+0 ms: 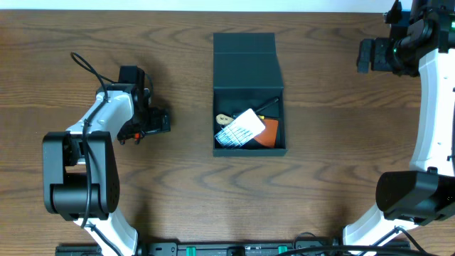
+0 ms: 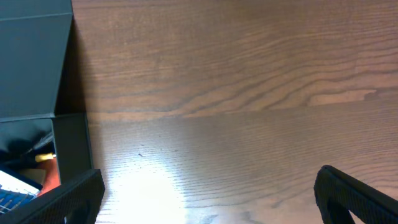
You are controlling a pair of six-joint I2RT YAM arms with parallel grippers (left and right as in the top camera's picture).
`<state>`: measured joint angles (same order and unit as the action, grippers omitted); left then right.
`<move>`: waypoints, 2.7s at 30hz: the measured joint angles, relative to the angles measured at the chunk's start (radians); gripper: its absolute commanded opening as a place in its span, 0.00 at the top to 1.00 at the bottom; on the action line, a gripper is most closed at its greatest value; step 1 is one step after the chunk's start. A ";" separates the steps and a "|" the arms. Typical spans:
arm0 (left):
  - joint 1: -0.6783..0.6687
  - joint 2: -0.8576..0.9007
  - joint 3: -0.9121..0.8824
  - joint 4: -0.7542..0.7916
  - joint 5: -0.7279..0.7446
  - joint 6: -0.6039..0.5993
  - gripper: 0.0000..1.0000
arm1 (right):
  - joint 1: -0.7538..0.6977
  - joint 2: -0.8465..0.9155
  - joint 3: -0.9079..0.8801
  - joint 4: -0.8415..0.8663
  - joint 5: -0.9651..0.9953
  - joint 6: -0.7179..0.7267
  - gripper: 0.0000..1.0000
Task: Pack container
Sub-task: 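Lower the left gripper onto the red-handled pliers and close on them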
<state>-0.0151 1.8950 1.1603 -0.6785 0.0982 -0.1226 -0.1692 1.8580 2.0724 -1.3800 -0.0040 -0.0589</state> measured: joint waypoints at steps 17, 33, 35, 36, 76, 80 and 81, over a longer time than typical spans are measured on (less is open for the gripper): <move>0.000 0.006 -0.002 -0.002 -0.005 0.001 0.01 | 0.000 0.000 0.000 -0.001 0.000 0.000 0.01; 0.000 0.010 -0.002 -0.016 -0.037 0.015 0.01 | 0.000 0.000 0.000 -0.007 0.000 0.000 0.01; 0.000 0.010 -0.002 -0.016 -0.037 0.015 0.01 | 0.000 0.000 0.000 -0.008 0.000 0.000 0.01; 0.000 0.010 -0.002 -0.016 -0.037 0.015 0.01 | 0.000 0.000 0.000 -0.008 0.000 0.000 0.01; 0.000 0.011 -0.002 -0.023 -0.041 0.016 0.80 | 0.000 0.000 0.000 -0.013 0.000 0.000 0.01; 0.000 0.011 -0.002 -0.023 -0.043 0.016 0.85 | 0.000 0.000 0.000 -0.014 0.000 0.000 0.01; 0.000 0.011 -0.002 -0.023 -0.043 0.017 0.84 | 0.000 0.000 0.000 -0.014 0.000 0.000 0.01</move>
<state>-0.0151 1.9057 1.1587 -0.7010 0.0551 -0.1055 -0.1692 1.8580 2.0724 -1.3941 -0.0040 -0.0589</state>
